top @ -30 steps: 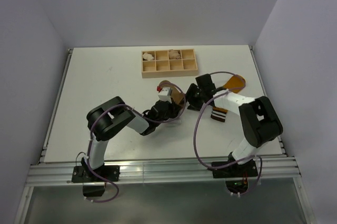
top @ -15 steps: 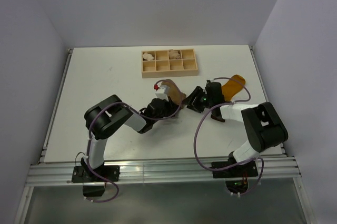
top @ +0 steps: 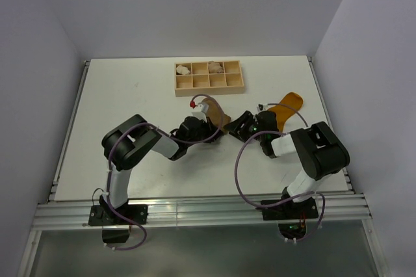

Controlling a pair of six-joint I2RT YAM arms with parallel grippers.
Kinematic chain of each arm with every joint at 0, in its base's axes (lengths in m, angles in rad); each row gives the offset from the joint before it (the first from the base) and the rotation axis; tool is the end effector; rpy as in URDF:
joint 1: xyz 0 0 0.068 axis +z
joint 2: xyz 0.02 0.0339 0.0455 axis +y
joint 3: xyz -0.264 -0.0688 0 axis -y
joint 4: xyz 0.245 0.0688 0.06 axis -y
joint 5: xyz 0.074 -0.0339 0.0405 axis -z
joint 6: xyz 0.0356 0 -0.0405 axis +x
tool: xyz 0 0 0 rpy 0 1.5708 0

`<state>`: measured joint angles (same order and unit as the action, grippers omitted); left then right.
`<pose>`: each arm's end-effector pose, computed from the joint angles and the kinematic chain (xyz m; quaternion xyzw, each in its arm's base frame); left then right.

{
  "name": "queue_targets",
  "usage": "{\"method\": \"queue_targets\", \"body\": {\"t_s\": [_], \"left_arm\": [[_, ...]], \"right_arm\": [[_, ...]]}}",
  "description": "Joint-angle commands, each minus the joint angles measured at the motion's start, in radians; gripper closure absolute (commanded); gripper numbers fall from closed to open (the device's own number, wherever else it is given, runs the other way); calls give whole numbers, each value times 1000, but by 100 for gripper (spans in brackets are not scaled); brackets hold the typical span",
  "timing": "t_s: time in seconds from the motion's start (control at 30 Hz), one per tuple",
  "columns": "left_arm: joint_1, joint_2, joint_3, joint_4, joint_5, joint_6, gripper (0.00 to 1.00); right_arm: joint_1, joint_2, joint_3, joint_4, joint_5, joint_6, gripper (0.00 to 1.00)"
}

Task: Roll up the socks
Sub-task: Roll the sock at the center of the board.

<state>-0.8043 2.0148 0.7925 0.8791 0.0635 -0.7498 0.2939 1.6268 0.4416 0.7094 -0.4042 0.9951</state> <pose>0.2596 -0.2728 0.1053 0.0405 0.8163 -0.4222 0.3923 0.2614 0.0938 0.1238 0.1892 0.8215 0.4434 0.3047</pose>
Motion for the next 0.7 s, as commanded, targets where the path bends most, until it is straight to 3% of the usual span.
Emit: {"method": "queue_targets", "body": {"t_s": [0.0, 0.43, 0.67], "left_arm": [[2, -13, 28, -101, 59, 10, 100], [5, -1, 91, -192, 124, 40, 100], [10, 13, 117, -218, 163, 50, 100]], "right_arm": [[-7, 27, -36, 145, 30, 36, 44], [-13, 120, -86, 358, 54, 115, 45], [-21, 183, -83, 389, 74, 142, 44]]}}
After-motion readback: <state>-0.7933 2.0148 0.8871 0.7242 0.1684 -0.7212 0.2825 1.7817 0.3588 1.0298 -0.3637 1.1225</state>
